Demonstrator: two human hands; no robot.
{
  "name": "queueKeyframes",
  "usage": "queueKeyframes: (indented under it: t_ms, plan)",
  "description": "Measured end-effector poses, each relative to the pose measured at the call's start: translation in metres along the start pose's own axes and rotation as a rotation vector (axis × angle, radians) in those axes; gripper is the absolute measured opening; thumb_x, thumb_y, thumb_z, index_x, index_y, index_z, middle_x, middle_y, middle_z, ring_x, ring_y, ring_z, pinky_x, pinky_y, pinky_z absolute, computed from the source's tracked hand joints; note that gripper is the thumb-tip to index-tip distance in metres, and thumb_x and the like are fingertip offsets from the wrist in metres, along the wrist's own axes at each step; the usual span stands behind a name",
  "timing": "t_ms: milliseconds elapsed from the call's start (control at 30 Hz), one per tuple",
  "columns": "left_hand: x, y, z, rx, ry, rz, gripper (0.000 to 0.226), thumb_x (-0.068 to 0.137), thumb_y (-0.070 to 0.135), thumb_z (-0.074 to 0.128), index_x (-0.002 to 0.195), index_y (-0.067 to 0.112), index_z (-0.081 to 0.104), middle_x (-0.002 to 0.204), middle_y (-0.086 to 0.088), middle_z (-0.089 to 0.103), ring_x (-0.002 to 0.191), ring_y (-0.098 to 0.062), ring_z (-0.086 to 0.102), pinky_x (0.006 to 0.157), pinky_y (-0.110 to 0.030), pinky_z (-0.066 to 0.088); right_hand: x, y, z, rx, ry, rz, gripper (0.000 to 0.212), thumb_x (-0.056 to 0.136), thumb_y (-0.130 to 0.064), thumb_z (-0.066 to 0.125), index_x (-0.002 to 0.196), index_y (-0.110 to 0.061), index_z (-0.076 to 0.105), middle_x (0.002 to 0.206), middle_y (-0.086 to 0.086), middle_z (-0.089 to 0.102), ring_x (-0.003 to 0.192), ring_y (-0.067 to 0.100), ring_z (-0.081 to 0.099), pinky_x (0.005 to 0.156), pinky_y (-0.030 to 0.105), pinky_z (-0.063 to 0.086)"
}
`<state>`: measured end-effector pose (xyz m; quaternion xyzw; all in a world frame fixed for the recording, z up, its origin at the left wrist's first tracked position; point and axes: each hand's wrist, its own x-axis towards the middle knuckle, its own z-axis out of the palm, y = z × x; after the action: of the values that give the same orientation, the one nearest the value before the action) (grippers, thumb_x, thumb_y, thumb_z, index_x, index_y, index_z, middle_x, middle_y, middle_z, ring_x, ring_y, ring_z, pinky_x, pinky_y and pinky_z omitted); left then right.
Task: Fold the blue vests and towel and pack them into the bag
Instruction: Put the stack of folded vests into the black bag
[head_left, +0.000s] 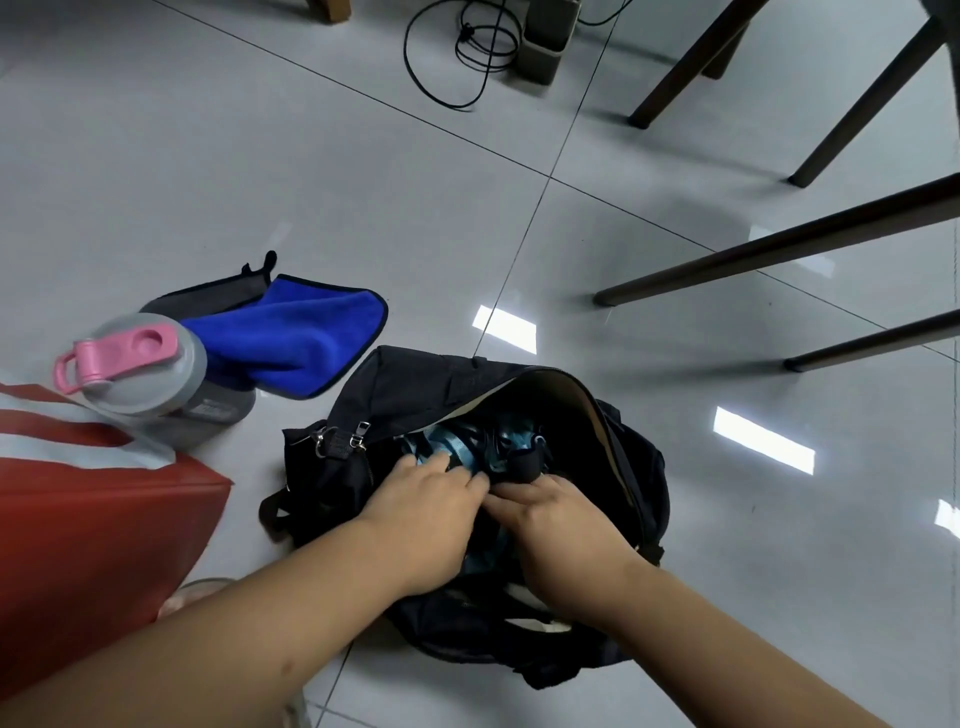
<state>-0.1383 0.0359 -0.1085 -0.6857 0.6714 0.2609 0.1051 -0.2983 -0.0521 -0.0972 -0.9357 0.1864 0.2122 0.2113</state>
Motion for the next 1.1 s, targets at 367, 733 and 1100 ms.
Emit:
queueKeyframes:
  t_ms: [367, 733, 1100]
  plan:
    - [-0.008, -0.011, -0.014, 0.227, -0.206, -0.167, 0.026, 0.092, 0.018, 0.056, 0.116, 0.022, 0.066, 0.123, 0.003, 0.064, 0.124, -0.021, 0.051, 0.096, -0.035, 0.037, 0.009, 0.025, -0.013, 0.192, -0.002, 0.481, 0.023, 0.096, -0.027, 0.05, 0.118, -0.028, 0.058, 0.1, 0.004, 0.072, 0.094, 0.032, 0.068, 0.072, 0.035, 0.05]
    - [0.003, -0.001, 0.005, 0.119, -0.101, 0.012, 0.033, 0.091, 0.008, 0.056, 0.122, 0.015, 0.059, 0.125, -0.006, 0.055, 0.124, -0.027, 0.044, 0.097, -0.038, 0.041, 0.023, -0.009, -0.001, 0.021, -0.033, 0.165, 0.026, 0.088, -0.009, 0.054, 0.114, -0.013, 0.059, 0.121, 0.009, 0.051, 0.116, 0.031, 0.051, 0.09, 0.042, 0.053]
    - [0.01, 0.001, 0.012, 0.082, -0.137, -0.111, 0.078, 0.104, 0.033, 0.041, 0.159, 0.016, -0.012, 0.168, 0.0, -0.015, 0.155, -0.019, -0.001, 0.122, -0.043, 0.01, 0.018, -0.007, -0.008, -0.115, 0.222, 0.307, 0.04, 0.059, -0.021, 0.073, 0.097, -0.009, 0.069, 0.091, 0.008, 0.059, 0.081, 0.029, 0.058, 0.067, 0.036, 0.054]
